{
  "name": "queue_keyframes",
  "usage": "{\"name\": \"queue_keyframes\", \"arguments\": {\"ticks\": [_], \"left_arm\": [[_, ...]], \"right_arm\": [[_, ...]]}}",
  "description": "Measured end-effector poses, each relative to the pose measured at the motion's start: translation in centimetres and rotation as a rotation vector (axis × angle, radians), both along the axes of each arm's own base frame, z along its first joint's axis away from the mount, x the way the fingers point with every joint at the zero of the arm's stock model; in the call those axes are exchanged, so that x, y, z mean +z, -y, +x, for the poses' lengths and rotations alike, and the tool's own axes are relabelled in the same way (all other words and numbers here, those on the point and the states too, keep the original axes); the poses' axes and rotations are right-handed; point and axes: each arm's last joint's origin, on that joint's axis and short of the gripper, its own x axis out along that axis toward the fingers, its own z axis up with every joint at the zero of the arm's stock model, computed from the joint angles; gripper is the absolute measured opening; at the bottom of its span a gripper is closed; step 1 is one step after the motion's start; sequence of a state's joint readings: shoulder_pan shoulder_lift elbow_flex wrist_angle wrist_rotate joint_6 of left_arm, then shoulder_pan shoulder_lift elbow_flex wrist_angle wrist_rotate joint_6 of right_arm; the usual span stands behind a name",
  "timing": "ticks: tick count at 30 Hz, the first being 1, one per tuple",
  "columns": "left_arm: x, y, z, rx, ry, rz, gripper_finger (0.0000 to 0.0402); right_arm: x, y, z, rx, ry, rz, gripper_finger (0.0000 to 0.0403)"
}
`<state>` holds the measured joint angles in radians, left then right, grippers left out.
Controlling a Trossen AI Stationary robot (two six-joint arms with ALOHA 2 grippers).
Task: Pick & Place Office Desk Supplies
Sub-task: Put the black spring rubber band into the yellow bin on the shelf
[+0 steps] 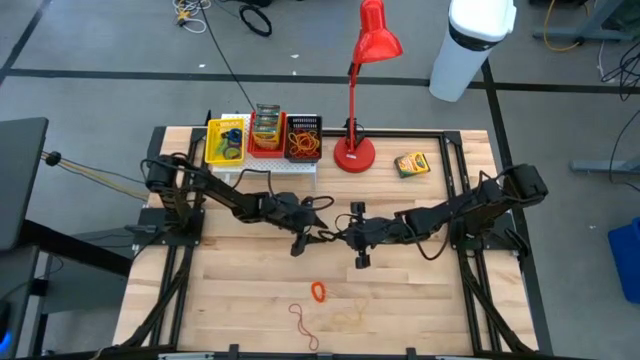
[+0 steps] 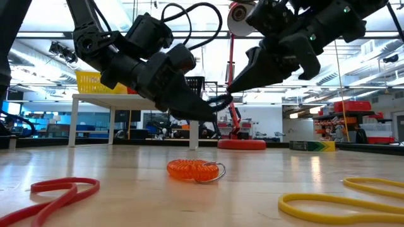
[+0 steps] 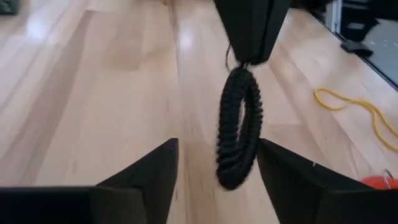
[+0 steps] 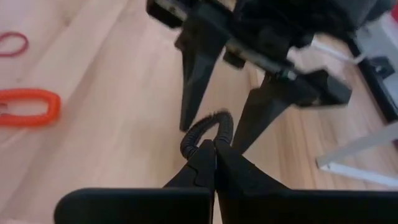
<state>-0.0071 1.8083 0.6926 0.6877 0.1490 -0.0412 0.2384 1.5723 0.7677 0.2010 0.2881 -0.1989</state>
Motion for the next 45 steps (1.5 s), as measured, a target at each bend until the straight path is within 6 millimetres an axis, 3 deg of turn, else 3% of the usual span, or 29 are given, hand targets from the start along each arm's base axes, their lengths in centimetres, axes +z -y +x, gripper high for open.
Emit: {"name": "queue_keyframes", "arguments": {"ticks": [4,13,18,22,28,32,36,45], "left_arm": [[0.0,0.0,0.0,-0.019,0.006,0.01,0.018],[0.0,0.0,0.0,-0.048,0.011,0.027,0.0025],[0.0,-0.1,0.0,-0.065,0.01,0.011,0.0028],[0.9,-0.2,-0.5,-0.047,-0.018,0.034,0.0029],[3.4,-0.9,-2.4,0.027,-0.099,0.087,0.0026],[6.1,-1.0,-4.4,0.105,-0.142,0.154,0.0027],[9.3,-0.8,-7.4,0.235,-0.151,0.203,0.0028],[15.3,-2.2,-17.0,0.846,-0.106,0.193,0.0027]], "right_arm": [[0.0,-0.1,0.0,0.0,0.005,0.004,0.0002],[0.1,-0.1,0.1,-0.005,0.019,0.006,0.0014],[0.3,-0.2,0.2,-0.024,0.043,0.033,0.0041],[0.4,-0.2,0.1,-0.111,0.068,-0.005,0.0089],[1.5,-1.3,-0.2,-0.224,0.168,-0.09,0.0179],[2.4,-2.2,-0.7,-0.23,0.225,-0.078,0.0212],[2.5,-3.1,-1.0,-0.231,0.245,-0.043,0.0186],[2.2,-3.6,-1.1,-0.196,0.22,-0.011,0.0011]]}}
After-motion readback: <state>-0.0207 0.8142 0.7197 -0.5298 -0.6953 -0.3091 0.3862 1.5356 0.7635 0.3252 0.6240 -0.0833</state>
